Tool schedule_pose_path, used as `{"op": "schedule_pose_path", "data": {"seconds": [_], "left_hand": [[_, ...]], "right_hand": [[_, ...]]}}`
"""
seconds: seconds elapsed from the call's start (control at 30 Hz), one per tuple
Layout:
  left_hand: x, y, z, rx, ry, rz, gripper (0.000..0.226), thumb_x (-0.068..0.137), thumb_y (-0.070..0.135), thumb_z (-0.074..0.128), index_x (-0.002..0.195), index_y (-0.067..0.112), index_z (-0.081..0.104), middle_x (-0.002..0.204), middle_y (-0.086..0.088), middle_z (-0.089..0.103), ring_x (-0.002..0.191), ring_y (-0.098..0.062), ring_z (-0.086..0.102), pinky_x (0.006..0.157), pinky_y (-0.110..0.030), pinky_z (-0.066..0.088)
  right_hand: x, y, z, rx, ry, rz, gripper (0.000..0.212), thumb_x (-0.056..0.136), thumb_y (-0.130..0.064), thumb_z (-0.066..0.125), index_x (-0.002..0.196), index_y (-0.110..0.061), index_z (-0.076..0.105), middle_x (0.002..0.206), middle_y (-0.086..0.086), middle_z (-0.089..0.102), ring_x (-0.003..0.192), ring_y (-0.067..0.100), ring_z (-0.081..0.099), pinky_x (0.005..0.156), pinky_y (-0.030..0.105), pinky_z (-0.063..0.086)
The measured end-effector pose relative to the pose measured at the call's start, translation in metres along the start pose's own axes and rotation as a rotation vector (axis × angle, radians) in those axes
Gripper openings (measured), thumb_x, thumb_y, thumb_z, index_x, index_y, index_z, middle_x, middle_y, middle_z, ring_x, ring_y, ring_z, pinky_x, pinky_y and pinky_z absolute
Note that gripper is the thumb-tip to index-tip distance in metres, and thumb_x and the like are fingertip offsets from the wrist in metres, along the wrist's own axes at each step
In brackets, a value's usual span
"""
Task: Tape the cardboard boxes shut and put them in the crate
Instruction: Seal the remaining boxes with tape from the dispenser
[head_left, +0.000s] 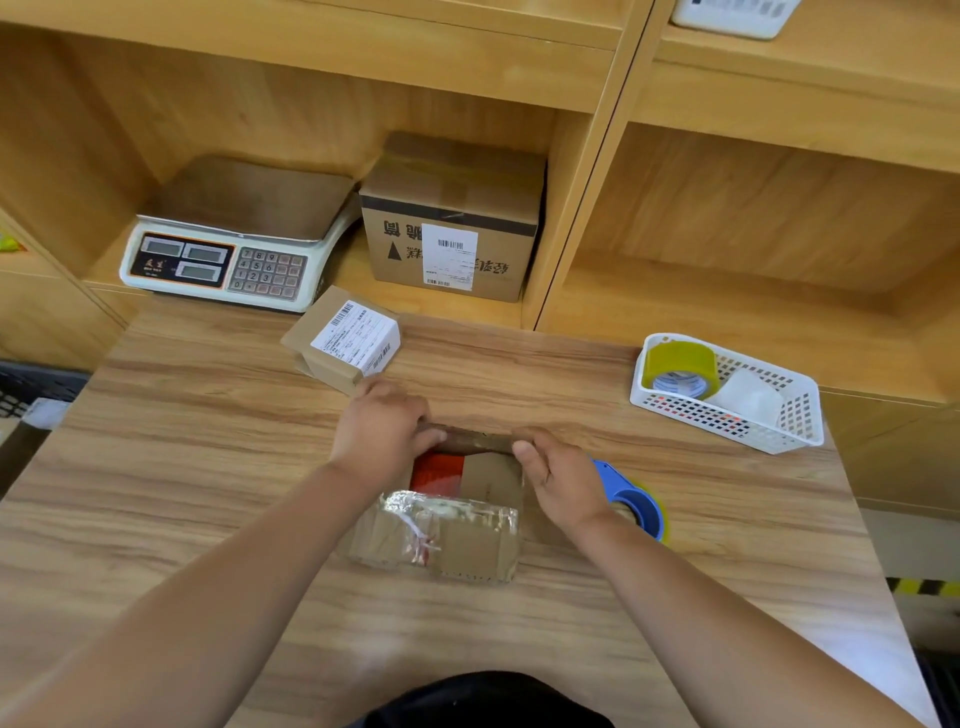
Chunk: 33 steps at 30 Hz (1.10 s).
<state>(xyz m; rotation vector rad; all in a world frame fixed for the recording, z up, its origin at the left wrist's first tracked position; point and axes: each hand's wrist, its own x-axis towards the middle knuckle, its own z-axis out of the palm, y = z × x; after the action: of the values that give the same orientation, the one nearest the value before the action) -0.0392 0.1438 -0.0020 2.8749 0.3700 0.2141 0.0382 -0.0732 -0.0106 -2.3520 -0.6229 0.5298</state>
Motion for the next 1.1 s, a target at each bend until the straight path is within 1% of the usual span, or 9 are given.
{"op": "schedule_pose_path", "data": {"seconds": [0.13,0.3,0.47,0.6,0.67,0.73,0.83,1.0,1.1], "left_hand": [[0.023,0.000,-0.004,0.045,-0.063,-0.058,0.040,0.076,0.057,0.066,0.089,0.019,0.068,0.095,-0.007,0.062,0.111,-0.024,0.047,0.109,-0.031,0.022],[0.048,-0.005,-0.002,0.138,-0.247,-0.043,0.054,0.078,0.070,0.052,0.092,0.019,0.064,0.103,-0.007,0.056,0.112,-0.026,0.041,0.101,-0.029,0.022],[0.062,-0.009,0.002,0.177,-0.337,-0.022,0.062,0.079,0.074,0.043,0.103,0.020,0.063,0.105,-0.007,0.059,0.109,-0.020,0.046,0.104,-0.030,0.023],[0.069,-0.016,0.009,0.115,-0.351,-0.017,0.063,0.075,0.076,0.046,0.104,0.024,0.065,0.102,-0.007,0.060,0.106,-0.019,0.048,0.104,-0.031,0.024],[0.070,-0.019,0.012,0.078,-0.338,-0.027,0.061,0.073,0.076,0.050,0.099,0.023,0.066,0.098,-0.006,0.058,0.104,-0.020,0.049,0.104,-0.031,0.023],[0.070,-0.019,0.014,0.058,-0.301,-0.033,0.059,0.070,0.075,0.054,0.088,0.021,0.065,0.089,-0.004,0.053,0.101,-0.022,0.049,0.101,-0.030,0.024],[0.067,-0.018,0.014,0.045,-0.258,-0.028,0.057,0.071,0.071,0.059,0.083,0.015,0.065,0.089,-0.007,0.055,0.096,-0.024,0.049,0.098,-0.030,0.023],[0.062,-0.014,0.009,0.008,-0.226,-0.043,0.053,0.074,0.066,0.061,0.086,0.015,0.064,0.101,-0.010,0.056,0.104,-0.026,0.046,0.101,-0.030,0.021],[0.060,-0.002,0.007,-0.031,-0.233,0.016,0.044,0.082,0.057,0.059,0.110,0.023,0.063,0.119,-0.001,0.053,0.122,-0.024,0.033,0.103,-0.030,0.017]], "right_hand": [[0.015,-0.004,0.007,0.011,0.048,0.130,0.027,0.086,-0.041,0.064,0.085,-0.015,0.055,0.084,-0.002,0.064,0.079,0.013,0.058,0.065,0.028,0.045],[0.032,-0.012,0.019,0.166,0.097,0.220,0.029,0.083,-0.035,0.069,0.084,-0.012,0.051,0.074,0.008,0.060,0.060,0.017,0.052,0.055,0.034,0.045],[0.043,-0.017,0.027,0.201,0.150,0.272,0.042,0.083,-0.037,0.069,0.069,-0.021,0.032,0.062,-0.003,0.037,0.054,0.011,0.035,0.050,0.025,0.026],[0.054,-0.017,0.033,0.170,0.188,0.323,0.042,0.081,-0.049,0.065,0.072,-0.020,0.037,0.062,-0.002,0.044,0.059,0.014,0.044,0.054,0.030,0.036],[0.059,-0.017,0.036,0.124,0.228,0.351,0.044,0.078,-0.054,0.065,0.076,-0.016,0.043,0.065,-0.001,0.051,0.071,0.021,0.053,0.066,0.038,0.047],[0.062,-0.019,0.036,0.036,0.261,0.343,0.047,0.079,-0.056,0.064,0.073,-0.015,0.041,0.064,-0.001,0.048,0.076,0.024,0.051,0.079,0.041,0.046],[0.063,-0.021,0.038,-0.126,0.308,0.307,0.051,0.079,-0.062,0.059,0.069,-0.016,0.037,0.062,0.001,0.051,0.071,0.025,0.053,0.083,0.038,0.040],[0.064,-0.020,0.040,-0.027,0.278,0.316,0.049,0.080,-0.057,0.062,0.068,-0.017,0.034,0.060,0.001,0.047,0.065,0.019,0.047,0.073,0.037,0.039],[0.062,-0.015,0.035,0.217,0.189,0.281,0.041,0.081,-0.043,0.069,0.074,-0.013,0.042,0.063,0.003,0.046,0.060,0.016,0.044,0.058,0.038,0.041]]}}
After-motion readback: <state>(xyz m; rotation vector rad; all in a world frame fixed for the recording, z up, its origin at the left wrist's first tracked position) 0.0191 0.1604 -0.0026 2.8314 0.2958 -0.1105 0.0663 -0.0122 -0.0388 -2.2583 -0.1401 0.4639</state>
